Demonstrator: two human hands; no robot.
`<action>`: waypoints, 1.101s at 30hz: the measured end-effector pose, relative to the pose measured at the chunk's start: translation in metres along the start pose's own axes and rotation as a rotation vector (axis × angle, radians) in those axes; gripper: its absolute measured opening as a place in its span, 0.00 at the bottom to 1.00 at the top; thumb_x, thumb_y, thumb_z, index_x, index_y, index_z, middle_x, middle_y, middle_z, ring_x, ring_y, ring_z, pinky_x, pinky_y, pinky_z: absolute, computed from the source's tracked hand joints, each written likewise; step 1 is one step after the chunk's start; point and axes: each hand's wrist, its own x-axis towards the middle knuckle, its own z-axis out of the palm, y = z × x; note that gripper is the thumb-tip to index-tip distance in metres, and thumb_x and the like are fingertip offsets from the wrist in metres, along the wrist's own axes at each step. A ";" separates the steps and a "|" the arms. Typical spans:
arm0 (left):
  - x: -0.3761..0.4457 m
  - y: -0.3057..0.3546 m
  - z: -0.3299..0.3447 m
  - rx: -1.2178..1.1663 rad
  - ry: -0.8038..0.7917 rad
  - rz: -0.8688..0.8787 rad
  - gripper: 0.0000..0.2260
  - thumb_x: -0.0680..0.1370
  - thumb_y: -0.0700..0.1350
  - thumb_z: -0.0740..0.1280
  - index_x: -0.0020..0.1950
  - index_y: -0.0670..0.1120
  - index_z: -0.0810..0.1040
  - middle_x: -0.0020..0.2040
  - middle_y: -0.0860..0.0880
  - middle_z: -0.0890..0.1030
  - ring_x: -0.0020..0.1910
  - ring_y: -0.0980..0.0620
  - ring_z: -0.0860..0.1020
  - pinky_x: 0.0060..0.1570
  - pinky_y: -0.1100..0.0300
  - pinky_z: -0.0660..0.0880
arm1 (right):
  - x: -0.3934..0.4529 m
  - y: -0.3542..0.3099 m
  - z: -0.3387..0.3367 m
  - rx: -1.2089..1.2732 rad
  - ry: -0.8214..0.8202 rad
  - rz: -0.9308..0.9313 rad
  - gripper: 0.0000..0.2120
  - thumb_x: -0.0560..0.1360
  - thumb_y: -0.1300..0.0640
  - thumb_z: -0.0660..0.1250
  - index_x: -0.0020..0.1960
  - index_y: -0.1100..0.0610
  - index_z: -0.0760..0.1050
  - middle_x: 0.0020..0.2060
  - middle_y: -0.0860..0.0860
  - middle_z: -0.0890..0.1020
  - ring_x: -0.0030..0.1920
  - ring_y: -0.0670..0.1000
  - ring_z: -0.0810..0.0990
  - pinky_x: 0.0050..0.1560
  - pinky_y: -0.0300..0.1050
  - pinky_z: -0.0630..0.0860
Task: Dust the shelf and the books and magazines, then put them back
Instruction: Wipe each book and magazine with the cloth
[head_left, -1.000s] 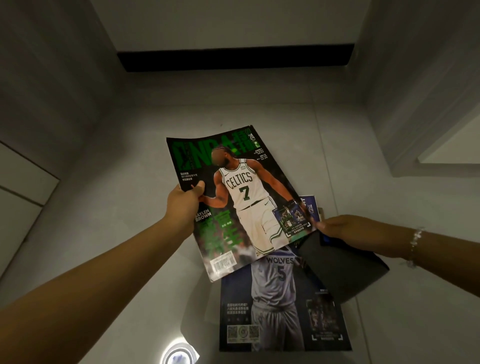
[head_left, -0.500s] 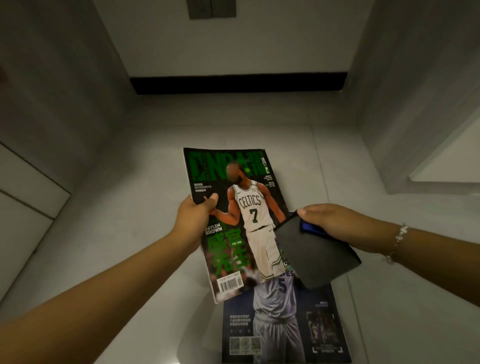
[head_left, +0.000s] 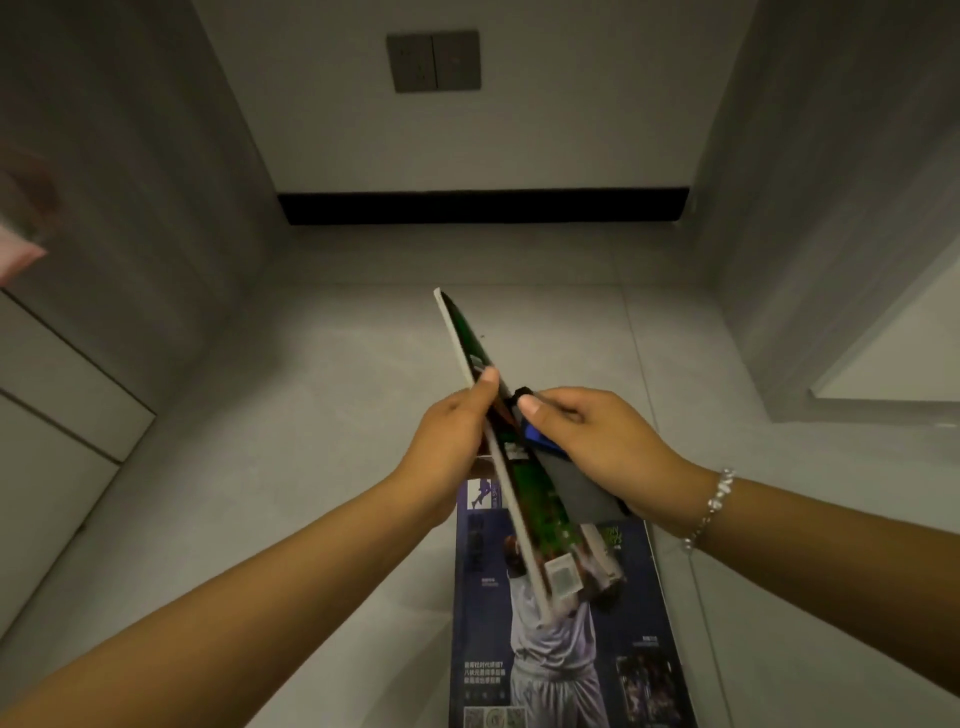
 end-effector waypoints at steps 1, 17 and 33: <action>-0.002 0.005 0.000 -0.014 -0.062 0.008 0.22 0.81 0.59 0.55 0.54 0.45 0.80 0.47 0.44 0.85 0.43 0.48 0.84 0.39 0.58 0.81 | -0.001 -0.004 -0.002 0.005 -0.026 -0.014 0.14 0.76 0.47 0.65 0.52 0.55 0.81 0.44 0.51 0.84 0.46 0.49 0.83 0.52 0.45 0.79; -0.022 0.066 0.004 0.057 -0.045 0.524 0.16 0.81 0.53 0.55 0.68 0.61 0.70 0.60 0.51 0.79 0.57 0.56 0.79 0.45 0.67 0.78 | 0.005 -0.076 -0.065 -0.288 0.200 -0.451 0.11 0.76 0.60 0.66 0.53 0.45 0.77 0.44 0.37 0.81 0.46 0.37 0.79 0.44 0.29 0.74; -0.046 0.169 -0.024 0.084 0.397 0.871 0.38 0.71 0.63 0.68 0.75 0.63 0.51 0.73 0.56 0.58 0.68 0.61 0.65 0.66 0.63 0.66 | -0.036 -0.215 -0.119 0.134 0.281 -0.832 0.14 0.76 0.65 0.65 0.52 0.46 0.78 0.47 0.43 0.84 0.49 0.45 0.83 0.48 0.41 0.80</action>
